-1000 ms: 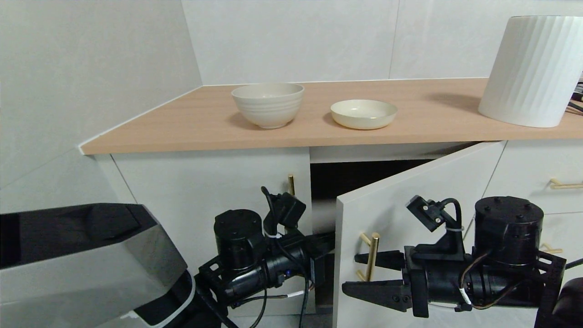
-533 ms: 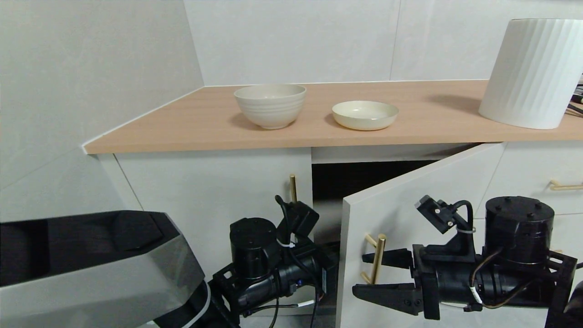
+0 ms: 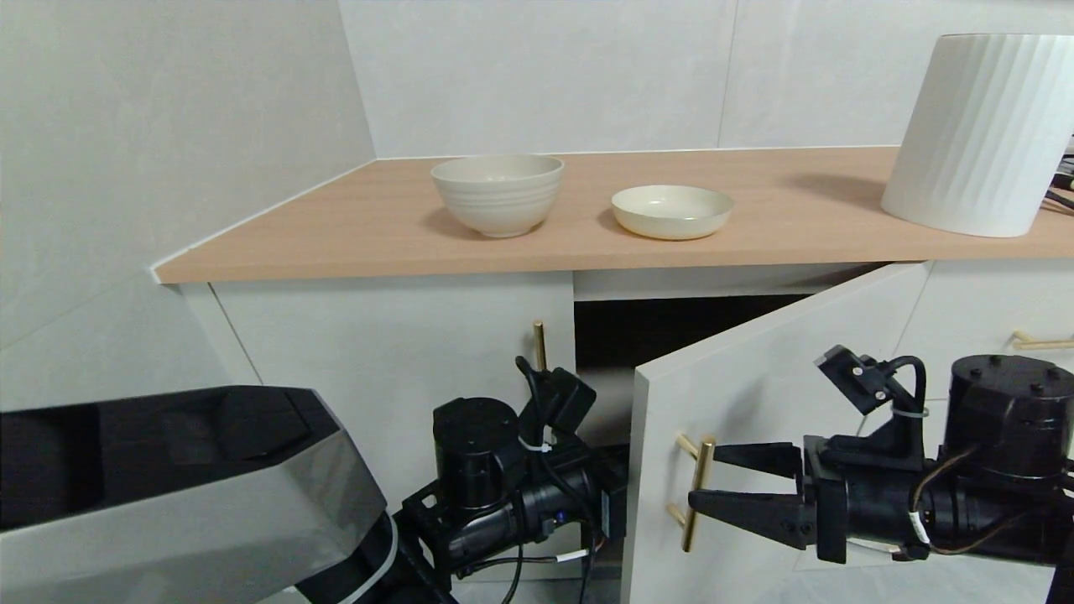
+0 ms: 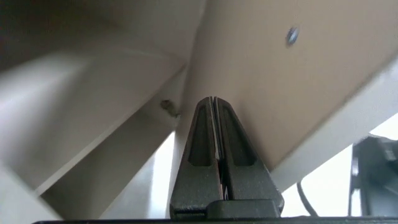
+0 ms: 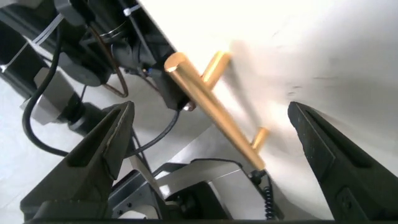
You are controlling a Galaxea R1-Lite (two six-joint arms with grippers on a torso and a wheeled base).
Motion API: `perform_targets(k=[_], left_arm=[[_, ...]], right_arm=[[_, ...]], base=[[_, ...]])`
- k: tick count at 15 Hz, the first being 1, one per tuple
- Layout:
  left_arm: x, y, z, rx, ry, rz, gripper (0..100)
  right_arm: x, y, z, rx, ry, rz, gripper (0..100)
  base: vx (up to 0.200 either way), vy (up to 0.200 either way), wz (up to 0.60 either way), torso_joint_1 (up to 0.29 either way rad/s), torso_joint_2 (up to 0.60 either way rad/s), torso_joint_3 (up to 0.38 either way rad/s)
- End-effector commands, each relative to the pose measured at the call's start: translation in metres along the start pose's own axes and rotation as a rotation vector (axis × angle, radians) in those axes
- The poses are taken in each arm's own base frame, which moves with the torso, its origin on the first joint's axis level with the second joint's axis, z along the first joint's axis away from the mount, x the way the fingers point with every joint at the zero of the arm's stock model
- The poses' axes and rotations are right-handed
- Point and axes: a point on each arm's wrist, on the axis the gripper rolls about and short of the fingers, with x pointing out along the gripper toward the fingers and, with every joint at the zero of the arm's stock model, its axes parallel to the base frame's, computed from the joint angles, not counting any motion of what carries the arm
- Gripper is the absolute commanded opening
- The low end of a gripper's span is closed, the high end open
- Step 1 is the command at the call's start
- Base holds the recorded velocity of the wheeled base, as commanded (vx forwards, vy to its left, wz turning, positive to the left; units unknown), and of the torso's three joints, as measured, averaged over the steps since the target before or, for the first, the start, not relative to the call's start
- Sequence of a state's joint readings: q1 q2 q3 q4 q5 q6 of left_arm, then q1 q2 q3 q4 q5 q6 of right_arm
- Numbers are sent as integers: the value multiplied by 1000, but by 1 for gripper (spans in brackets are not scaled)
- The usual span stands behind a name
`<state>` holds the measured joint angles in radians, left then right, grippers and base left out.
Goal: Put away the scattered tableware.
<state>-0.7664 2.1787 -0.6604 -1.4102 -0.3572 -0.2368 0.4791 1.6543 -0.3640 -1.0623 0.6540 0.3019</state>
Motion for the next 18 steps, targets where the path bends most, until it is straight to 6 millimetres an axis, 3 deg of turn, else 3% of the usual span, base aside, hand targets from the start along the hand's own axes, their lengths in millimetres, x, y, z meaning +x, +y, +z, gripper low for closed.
perform_targets(k=[1, 5, 12, 18], left_arm=[[1, 0, 5, 3, -18, 6, 0], [-1, -1, 6, 3, -19, 9, 0], [1, 1, 5, -4, -1, 21, 0], [41, 31, 11, -27, 33, 67, 0]], right_arm=[[-22, 15, -7, -7, -10, 5, 100], [-54, 35, -29, 1, 2, 5, 100], [-59, 37, -41, 0, 36, 5, 100], [-59, 36, -41, 0, 36, 5, 100]], base=[[0, 0, 0, 0, 0, 0], [0, 0, 0, 0, 0, 0], [-171, 0, 0, 2, 2, 1], [-33, 0, 0, 0, 0, 1]])
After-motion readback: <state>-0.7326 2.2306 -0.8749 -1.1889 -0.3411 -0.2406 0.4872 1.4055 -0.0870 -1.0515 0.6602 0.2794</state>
